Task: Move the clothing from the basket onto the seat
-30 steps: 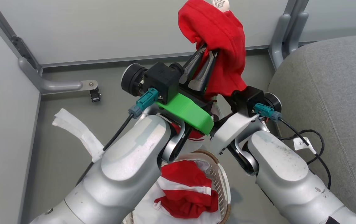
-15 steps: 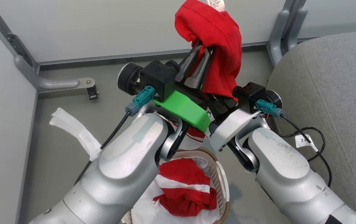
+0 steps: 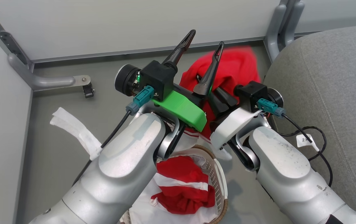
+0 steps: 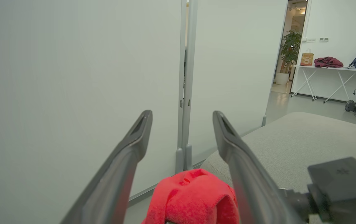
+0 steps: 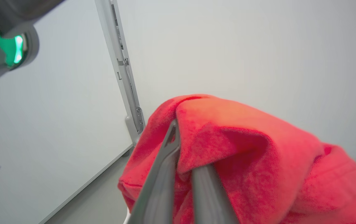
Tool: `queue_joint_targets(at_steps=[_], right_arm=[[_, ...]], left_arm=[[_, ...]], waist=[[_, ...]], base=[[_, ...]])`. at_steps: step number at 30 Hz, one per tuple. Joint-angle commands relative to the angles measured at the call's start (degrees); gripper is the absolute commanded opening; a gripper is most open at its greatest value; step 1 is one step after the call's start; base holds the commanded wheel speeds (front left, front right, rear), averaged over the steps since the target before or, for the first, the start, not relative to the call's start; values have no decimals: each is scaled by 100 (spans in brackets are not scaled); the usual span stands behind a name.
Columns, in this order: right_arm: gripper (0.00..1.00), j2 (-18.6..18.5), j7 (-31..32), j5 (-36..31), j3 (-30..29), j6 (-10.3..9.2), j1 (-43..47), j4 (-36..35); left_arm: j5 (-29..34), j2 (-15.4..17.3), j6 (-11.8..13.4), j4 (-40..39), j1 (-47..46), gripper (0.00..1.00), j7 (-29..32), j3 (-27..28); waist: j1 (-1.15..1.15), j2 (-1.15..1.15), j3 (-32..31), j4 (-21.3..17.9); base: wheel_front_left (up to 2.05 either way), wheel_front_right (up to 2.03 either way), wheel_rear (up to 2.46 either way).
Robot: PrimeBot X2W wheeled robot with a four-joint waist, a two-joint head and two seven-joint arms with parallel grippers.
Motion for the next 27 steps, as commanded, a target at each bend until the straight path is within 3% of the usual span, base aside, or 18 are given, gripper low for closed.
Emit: queue_joint_targets(at_steps=[1, 7, 13, 27], right_arm=[[0, -22, -12, -47, -21, -4, 61, -31], [0, -23, -11, -68, -70, -4, 59, -62], [0, -23, -11, -85, -174, -4, 128, -135], [0, -18, -11, -111, -375, -4, 335, -455]], left_arm=[[62, 8, -37, 19, -12, 100, -2, 21], [90, 8, -24, 76, 0, 100, -2, 47], [166, 7, -45, 254, 53, 100, -3, 71], [480, 12, -213, 619, 259, 100, -2, 228]], waist=[[0, 0, 3, -4], [0, 0, 22, -94], [0, 0, 41, -423], [0, 0, 194, -1941]], base=[[0, 0, 0], [0, 0, 0], [0, 0, 0], [0, 0, 0]])
